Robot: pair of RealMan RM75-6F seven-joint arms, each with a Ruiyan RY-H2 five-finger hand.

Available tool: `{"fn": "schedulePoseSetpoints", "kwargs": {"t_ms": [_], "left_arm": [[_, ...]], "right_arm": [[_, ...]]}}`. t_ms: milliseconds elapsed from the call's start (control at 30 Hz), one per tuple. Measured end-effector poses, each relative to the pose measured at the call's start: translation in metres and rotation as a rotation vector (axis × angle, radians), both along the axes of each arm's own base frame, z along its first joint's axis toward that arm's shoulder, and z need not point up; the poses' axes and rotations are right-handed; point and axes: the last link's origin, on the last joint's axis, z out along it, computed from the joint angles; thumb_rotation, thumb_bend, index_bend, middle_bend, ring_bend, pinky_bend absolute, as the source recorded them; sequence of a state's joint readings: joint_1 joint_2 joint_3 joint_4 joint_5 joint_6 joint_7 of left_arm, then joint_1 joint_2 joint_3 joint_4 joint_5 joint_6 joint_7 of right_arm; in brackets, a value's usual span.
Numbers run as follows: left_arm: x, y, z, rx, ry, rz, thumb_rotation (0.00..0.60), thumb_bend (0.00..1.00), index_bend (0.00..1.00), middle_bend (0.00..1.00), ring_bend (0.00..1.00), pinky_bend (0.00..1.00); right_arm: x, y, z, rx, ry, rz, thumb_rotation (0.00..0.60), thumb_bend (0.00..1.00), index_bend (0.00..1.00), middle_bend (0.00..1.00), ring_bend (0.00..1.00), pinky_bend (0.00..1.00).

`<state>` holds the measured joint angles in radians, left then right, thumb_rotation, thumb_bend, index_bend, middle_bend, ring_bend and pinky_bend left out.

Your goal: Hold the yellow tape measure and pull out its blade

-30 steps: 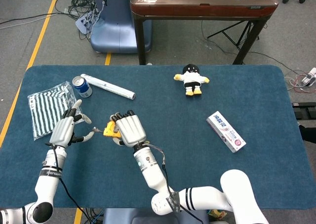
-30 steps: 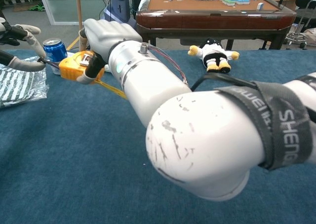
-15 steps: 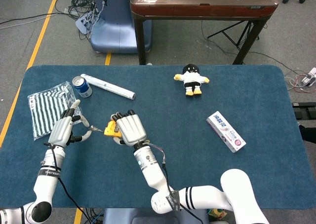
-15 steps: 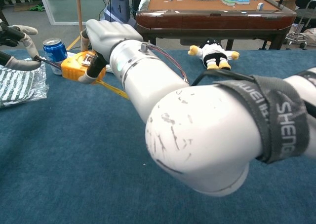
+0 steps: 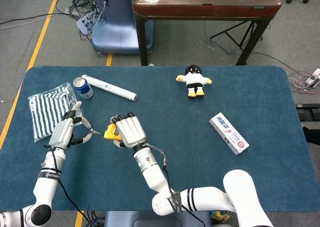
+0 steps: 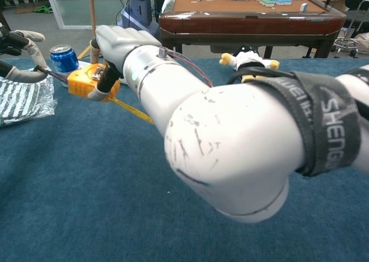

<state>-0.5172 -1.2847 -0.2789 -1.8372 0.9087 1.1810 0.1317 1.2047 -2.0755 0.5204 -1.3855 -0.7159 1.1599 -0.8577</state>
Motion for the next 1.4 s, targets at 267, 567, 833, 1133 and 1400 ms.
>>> {"fn": "schedulePoseSetpoints", "kwargs": {"t_ms": [267,567,833,1133,1400], "left_arm": [[-0.004,-0.001,-0.002,-0.016,-0.015,0.009,0.6,0.33,0.51,0.0,0.0,0.0],[-0.006,-0.003,-0.002,-0.035,-0.026,0.01,0.6,0.33,0.48,0.0,0.0,0.0],[-0.007,-0.003,-0.002,-0.049,-0.035,0.008,0.6,0.35,0.59,0.0,0.0,0.0],[-0.009,-0.002,-0.002,-0.033,-0.041,0.015,0.6,0.36,0.67,0.02,0.0,0.0],[-0.013,-0.001,-0.001,-0.03,-0.047,0.032,0.6,0.37,0.71,0.07,0.0,0.0]], "right_arm": [[-0.001,-0.002,-0.003,0.022,0.013,-0.023,0.6,0.52,0.57,0.54,0.44,0.23],[0.0,-0.005,-0.004,0.065,0.014,-0.047,0.6,0.54,0.57,0.54,0.44,0.22],[-0.002,-0.008,-0.003,0.064,0.027,-0.056,0.6,0.54,0.57,0.54,0.44,0.22],[-0.003,-0.009,-0.003,0.059,0.033,-0.055,0.6,0.54,0.57,0.54,0.44,0.22],[-0.006,-0.011,-0.001,0.056,0.05,-0.062,0.6,0.54,0.57,0.54,0.44,0.22]]}}
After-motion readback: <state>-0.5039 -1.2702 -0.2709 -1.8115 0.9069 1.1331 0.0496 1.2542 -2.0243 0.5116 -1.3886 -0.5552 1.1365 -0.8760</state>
